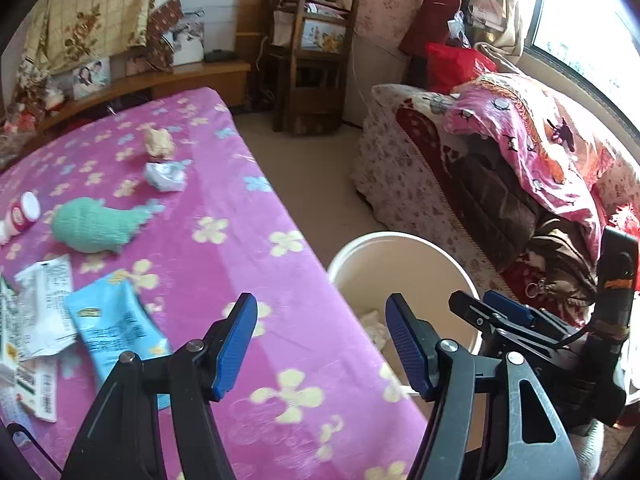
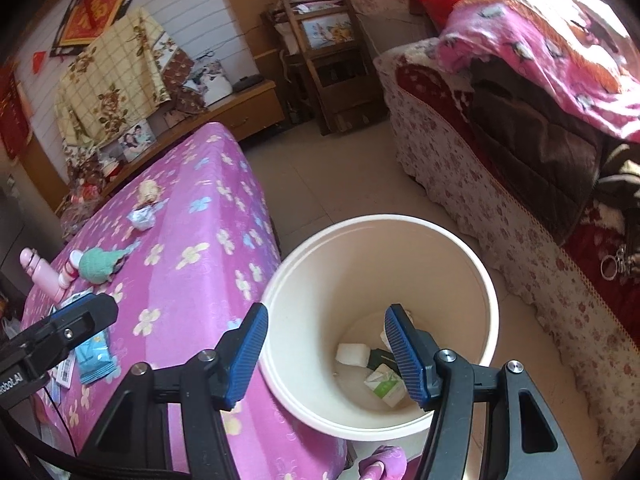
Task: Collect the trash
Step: 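Move both open tools back over the table toward the remaining items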
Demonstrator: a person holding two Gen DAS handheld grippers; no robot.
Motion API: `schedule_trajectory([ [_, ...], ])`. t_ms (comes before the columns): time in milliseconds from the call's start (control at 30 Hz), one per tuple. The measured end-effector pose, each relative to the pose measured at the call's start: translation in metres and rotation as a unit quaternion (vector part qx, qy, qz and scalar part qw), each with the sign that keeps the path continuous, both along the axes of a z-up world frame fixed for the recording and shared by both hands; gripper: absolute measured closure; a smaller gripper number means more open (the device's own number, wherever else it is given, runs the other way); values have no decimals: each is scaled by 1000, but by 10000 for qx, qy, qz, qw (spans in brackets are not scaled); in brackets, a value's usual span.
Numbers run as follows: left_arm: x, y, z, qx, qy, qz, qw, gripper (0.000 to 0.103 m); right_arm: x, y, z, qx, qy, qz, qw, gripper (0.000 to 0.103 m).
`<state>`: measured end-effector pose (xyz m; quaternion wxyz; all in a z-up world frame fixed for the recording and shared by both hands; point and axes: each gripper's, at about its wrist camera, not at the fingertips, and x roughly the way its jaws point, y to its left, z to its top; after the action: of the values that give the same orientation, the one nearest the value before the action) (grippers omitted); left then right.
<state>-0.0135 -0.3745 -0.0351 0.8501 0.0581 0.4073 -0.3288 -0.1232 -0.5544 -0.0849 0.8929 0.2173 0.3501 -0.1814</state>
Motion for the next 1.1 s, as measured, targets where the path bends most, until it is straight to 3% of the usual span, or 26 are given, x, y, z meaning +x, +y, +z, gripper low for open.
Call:
schedule_trajectory([
  [333, -5, 54, 5, 144, -247, 410, 9988, 36, 11, 55, 21, -212, -116, 518, 9984, 38],
  [700, -3, 122, 17, -56, -280, 882, 9957, 36, 25, 104, 31, -359, -76, 877, 9955, 38],
  [1100, 0, 206, 15, -185, -40, 1411, 9898, 35, 42, 147, 35, -350, -78, 1309, 9907, 38],
])
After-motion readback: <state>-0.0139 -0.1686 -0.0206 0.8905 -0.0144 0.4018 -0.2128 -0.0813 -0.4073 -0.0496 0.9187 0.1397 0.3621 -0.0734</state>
